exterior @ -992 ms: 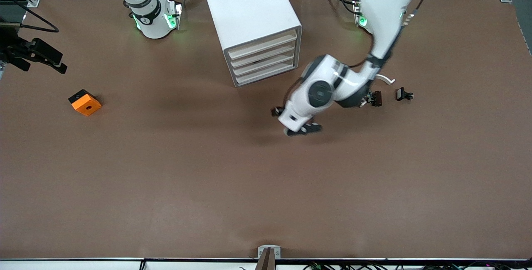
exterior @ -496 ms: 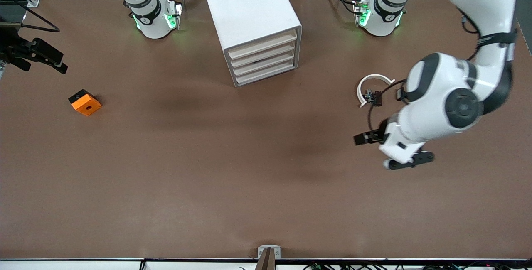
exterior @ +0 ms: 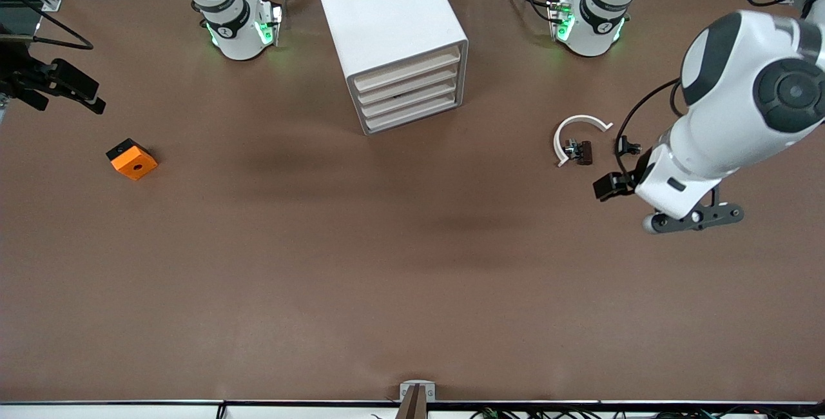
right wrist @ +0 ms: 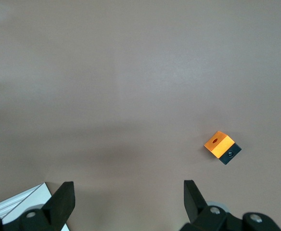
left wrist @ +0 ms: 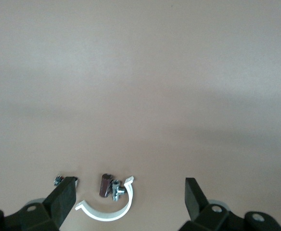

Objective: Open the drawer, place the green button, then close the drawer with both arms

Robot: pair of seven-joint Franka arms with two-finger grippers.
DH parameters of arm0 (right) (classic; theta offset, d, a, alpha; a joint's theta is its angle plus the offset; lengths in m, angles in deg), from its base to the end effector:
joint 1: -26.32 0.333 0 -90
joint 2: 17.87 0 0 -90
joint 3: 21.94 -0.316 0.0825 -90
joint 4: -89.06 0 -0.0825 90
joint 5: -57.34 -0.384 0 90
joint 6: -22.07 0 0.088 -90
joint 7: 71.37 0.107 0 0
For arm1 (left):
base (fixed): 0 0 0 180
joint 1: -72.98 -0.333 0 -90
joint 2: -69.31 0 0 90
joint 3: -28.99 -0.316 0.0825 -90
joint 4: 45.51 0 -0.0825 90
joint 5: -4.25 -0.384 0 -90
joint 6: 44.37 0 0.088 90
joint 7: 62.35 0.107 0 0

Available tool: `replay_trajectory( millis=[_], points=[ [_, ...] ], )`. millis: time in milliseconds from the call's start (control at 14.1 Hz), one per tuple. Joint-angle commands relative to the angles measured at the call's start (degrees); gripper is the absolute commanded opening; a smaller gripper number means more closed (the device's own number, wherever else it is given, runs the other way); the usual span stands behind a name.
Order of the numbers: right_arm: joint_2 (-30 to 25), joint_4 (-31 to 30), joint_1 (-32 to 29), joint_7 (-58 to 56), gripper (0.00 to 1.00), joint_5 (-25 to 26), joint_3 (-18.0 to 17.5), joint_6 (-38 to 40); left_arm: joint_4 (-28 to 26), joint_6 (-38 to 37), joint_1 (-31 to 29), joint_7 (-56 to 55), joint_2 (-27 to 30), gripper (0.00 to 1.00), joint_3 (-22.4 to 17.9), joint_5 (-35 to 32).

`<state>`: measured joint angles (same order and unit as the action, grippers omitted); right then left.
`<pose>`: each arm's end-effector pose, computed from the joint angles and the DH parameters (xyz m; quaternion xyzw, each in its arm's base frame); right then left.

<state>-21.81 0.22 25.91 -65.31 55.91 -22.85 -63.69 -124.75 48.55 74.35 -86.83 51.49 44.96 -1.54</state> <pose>0.5253 0.0078 0.6646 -0.9988 0.0475 -0.0068 0.0123 0.6253 -0.1578 0.5364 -0.9975 -0.0632 0.0254 0.0183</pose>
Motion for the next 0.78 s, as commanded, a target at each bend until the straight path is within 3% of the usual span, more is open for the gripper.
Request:
replay_trajectory(
  millis=[0, 354, 708],
  points=[
    [0.61, 1.39, -0.47, -0.25, 1.0, 0.11, -0.41, 0.34, 0.31, -2.65, -2.85, 1.09, 3.66, 1.0, -0.25, -1.07],
    [0.69, 1.39, -0.47, -0.25, 1.0, 0.29, -0.41, 0.16, -2.4, -4.85, -3.13, 5.75, 11.48, 1.0, -2.0, -0.19],
    [0.69, 1.3, -0.47, -0.34, 1.0, 0.46, -0.41, -0.36, -11.97, -4.6, -3.21, 11.02, 20.97, 1.0, -5.94, 4.8]
  ],
)
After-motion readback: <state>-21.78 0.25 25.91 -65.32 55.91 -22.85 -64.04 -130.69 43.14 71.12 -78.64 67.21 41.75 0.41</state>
